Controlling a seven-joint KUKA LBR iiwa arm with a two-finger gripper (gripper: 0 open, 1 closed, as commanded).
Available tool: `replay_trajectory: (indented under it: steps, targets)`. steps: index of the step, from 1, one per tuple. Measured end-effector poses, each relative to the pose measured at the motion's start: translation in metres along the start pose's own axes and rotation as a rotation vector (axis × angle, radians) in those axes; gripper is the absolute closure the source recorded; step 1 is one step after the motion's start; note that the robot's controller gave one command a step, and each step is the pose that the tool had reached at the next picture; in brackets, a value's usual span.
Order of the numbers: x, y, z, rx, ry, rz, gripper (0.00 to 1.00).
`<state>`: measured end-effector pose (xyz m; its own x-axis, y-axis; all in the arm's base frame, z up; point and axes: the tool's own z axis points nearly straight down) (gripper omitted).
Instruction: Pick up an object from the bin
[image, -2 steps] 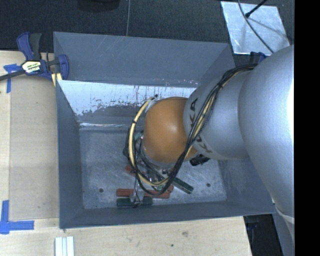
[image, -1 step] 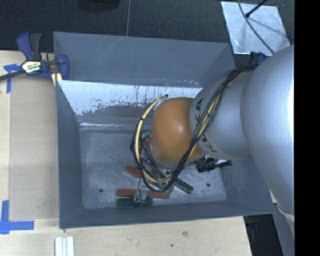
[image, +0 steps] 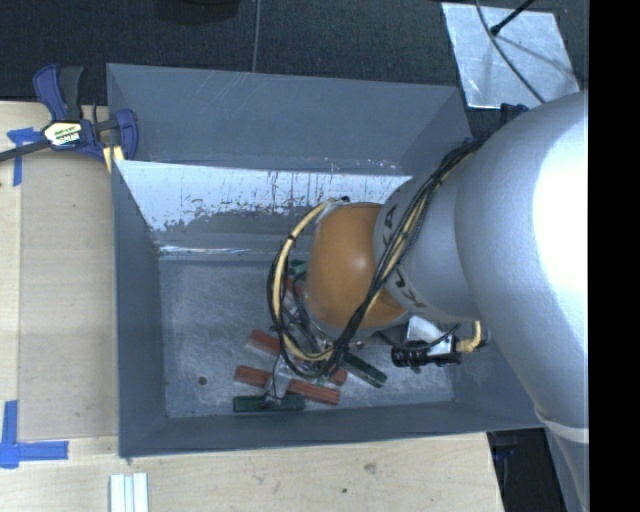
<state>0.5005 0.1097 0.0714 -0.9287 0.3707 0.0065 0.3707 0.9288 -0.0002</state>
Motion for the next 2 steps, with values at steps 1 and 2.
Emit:
replay_trajectory:
  steps: [1,2]
  targets:
    - [0.0114,0.0080,0.0000,0.001,-0.003,0.124,0.00]
    - [0.0112,0.0100,-0.0028,-0.004,-0.005,0.123,1.00]
